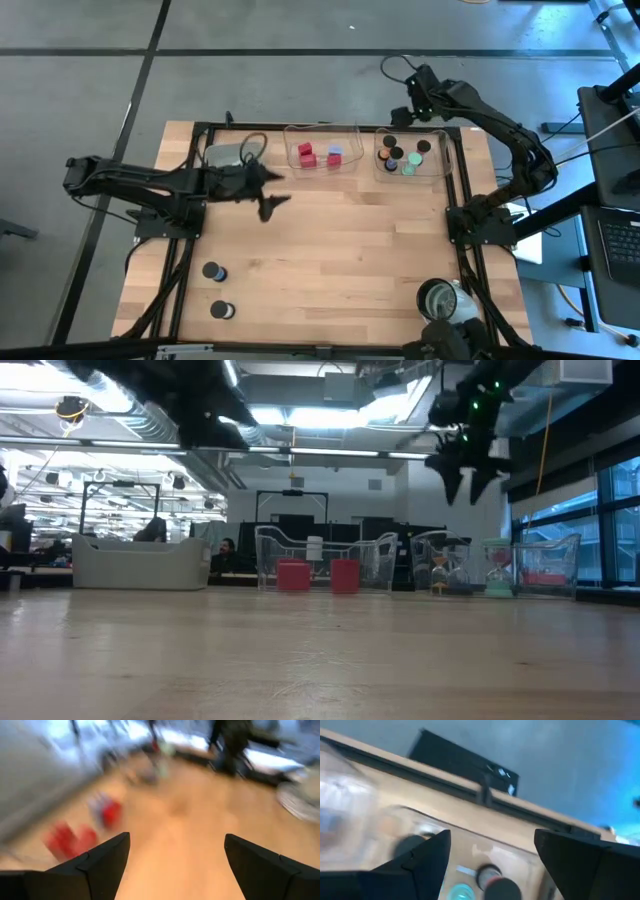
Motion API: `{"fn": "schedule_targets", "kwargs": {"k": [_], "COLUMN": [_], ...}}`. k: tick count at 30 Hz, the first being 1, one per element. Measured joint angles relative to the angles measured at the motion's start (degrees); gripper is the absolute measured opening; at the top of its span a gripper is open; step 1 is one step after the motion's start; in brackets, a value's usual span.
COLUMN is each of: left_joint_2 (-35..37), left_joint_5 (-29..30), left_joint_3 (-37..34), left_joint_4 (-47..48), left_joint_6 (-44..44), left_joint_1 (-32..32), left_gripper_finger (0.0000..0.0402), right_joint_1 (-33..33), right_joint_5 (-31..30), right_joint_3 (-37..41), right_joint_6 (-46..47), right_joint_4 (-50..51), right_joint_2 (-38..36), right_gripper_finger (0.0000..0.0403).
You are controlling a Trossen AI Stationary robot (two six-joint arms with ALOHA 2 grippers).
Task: Pick & Place Office items
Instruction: Put the blue hourglass into the right transparent bin
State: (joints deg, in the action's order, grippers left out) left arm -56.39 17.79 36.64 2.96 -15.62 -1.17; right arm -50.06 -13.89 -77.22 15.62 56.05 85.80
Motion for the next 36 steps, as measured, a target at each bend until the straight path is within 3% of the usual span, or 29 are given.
{"fn": "schedule_targets", "kwargs": {"k": [8, 11, 21, 29, 36], "left_joint_2": [2.26, 2.35, 1.84, 0.40, -4.63], "left_joint_5": [-19.92, -24.14, -22.13, -18.95, -19.89], "left_joint_3": [0.00, -0.02, 1.69, 10.89, 12.17], "left_joint_4": [14.94, 16.68, 29.59, 42.47, 54.81], "left_joint_6": [-12.29, -15.09, -36.29, -46.41, -60.86], "left_joint_1": [6.88, 11.23, 24.38, 34.13, 43.32], "left_gripper_finger": [0.0322, 0.0322, 0.0322, 0.0322, 0.0322], "right_joint_1": [9.64, 14.50, 28.05, 34.09, 37.74], "right_joint_5": [3.25, 3.07, 1.33, -3.87, -6.69], "right_joint_3": [-4.01, -4.01, -4.01, -4.01, -4.01], "right_joint_6": [0.49, 2.13, 7.52, 12.53, 13.11], "right_joint_4": [-0.43, -0.43, -1.06, -1.03, -1.03], "right_joint_2": [-0.02, -0.02, -0.02, -0.02, -0.02], "right_gripper_finger": [0.0293, 0.0293, 0.0293, 0.0293, 0.0293]}}
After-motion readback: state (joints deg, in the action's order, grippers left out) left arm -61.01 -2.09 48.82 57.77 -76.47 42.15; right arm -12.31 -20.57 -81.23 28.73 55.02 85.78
